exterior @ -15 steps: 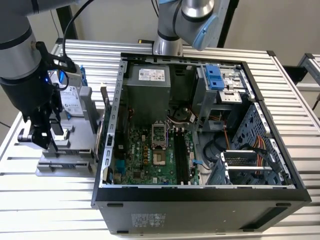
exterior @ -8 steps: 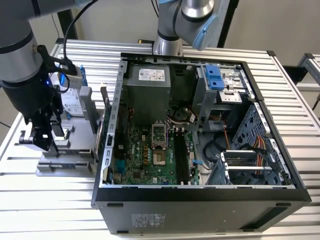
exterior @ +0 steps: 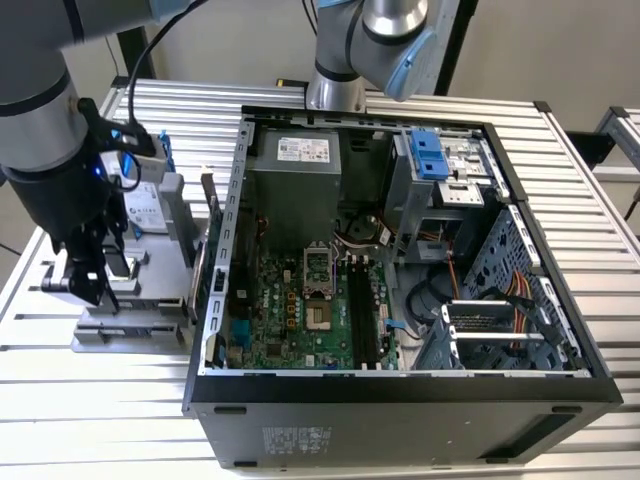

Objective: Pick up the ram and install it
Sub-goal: 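Pick up the ram and move it above insertion slot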

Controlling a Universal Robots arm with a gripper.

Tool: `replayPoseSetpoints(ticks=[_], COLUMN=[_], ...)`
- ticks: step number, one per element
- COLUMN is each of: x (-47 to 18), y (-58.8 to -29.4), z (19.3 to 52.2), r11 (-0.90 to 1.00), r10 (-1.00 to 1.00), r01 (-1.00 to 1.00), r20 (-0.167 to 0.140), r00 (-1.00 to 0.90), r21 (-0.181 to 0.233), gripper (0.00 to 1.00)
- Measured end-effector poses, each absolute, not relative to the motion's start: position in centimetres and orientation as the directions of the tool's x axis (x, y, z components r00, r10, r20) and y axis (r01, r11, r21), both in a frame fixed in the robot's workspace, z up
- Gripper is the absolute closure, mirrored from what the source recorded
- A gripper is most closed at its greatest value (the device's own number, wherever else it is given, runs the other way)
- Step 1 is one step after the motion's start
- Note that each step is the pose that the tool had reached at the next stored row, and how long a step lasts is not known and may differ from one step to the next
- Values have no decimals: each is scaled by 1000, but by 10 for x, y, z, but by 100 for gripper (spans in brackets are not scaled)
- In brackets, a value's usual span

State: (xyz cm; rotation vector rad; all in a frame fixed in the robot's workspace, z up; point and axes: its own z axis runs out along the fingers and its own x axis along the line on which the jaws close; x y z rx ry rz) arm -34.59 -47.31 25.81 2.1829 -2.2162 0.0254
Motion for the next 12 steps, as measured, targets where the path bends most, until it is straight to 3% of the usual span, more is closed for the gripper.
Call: replayPoseSetpoints(ticks=[12], x=[-346], y=[-473], z=[252], r11=[15], r10=[-999], r01=[-1000], r20=[33], r00=[-15], r21=[10], gripper=[0])
